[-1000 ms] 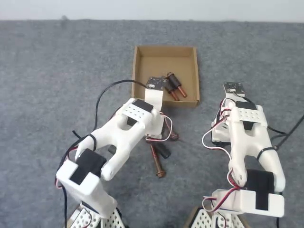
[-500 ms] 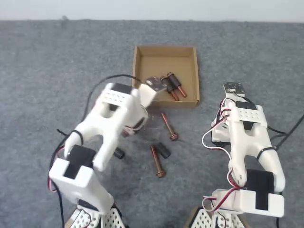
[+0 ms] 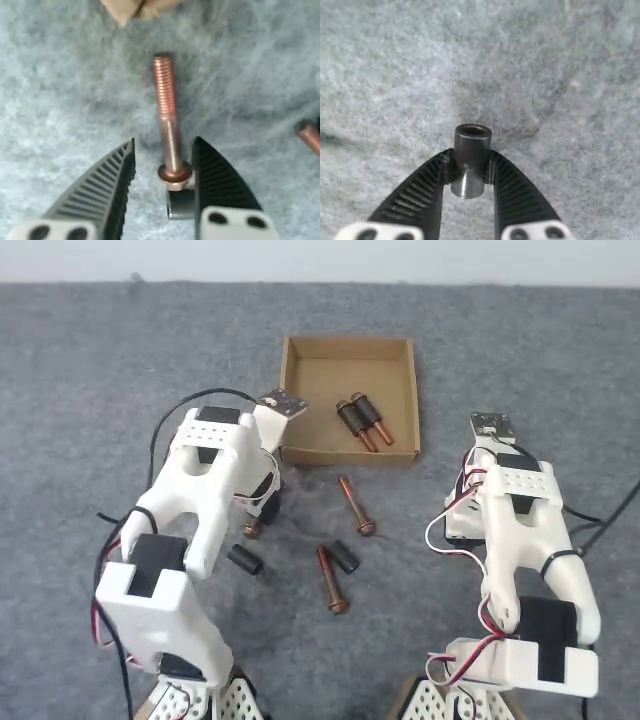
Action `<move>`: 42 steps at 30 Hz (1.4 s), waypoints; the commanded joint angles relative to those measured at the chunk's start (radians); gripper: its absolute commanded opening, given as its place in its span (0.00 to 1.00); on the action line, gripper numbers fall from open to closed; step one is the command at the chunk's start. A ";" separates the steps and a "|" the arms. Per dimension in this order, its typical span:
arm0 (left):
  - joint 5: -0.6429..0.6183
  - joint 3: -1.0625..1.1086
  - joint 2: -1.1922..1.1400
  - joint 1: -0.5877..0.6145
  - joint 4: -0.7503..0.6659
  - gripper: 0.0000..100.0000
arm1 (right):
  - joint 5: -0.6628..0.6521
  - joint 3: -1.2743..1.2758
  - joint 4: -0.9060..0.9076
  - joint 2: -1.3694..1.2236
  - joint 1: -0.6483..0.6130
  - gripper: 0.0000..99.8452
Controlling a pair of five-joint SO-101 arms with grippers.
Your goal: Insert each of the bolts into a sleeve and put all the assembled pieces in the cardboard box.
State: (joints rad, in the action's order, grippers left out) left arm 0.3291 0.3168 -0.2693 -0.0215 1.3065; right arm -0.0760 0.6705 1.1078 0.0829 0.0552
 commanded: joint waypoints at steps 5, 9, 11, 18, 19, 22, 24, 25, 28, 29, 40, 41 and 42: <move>-0.074 -0.016 0.133 0.005 -0.014 0.02 | -0.015 -0.003 -0.016 0.045 0.010 0.01; -0.103 0.088 0.275 -0.002 -0.063 0.01 | -0.015 -0.003 -0.016 0.045 0.010 0.01; -0.121 0.156 0.351 -0.005 -0.114 0.01 | -0.015 -0.003 -0.016 0.045 0.010 0.01; -0.129 0.375 0.480 -0.081 -0.235 0.01 | -0.015 -0.003 -0.016 0.045 0.012 0.01; -0.129 0.394 0.479 -0.098 -0.235 0.01 | -0.015 -0.003 -0.016 0.045 0.013 0.01; -0.163 0.438 0.479 -0.121 -0.235 0.01 | -0.015 -0.003 -0.016 0.045 0.013 0.01; -0.296 0.449 0.477 -0.112 -0.235 0.01 | -0.017 -0.003 -0.016 0.045 0.013 0.01; -0.381 0.452 0.471 -0.098 -0.235 0.01 | -0.017 -0.003 -0.016 0.045 0.013 0.01; -0.532 0.433 0.423 -0.046 -0.261 0.01 | -0.017 -0.002 -0.016 0.045 0.013 0.01; -0.531 0.418 0.400 -0.028 -0.275 0.01 | -0.017 -0.002 -0.016 0.045 0.013 0.01; -0.539 0.142 0.068 0.101 -0.192 0.01 | -0.017 0.014 -0.030 0.045 0.013 0.01; -0.539 0.113 0.046 0.112 -0.181 0.01 | -0.017 0.014 -0.030 0.045 0.013 0.01; -0.539 0.090 0.031 0.126 -0.176 0.01 | -0.017 0.014 -0.028 0.045 0.013 0.01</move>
State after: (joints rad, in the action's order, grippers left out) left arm -0.2018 0.5056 -0.2033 0.0644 1.1101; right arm -0.0760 0.6920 1.0879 0.0829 0.0568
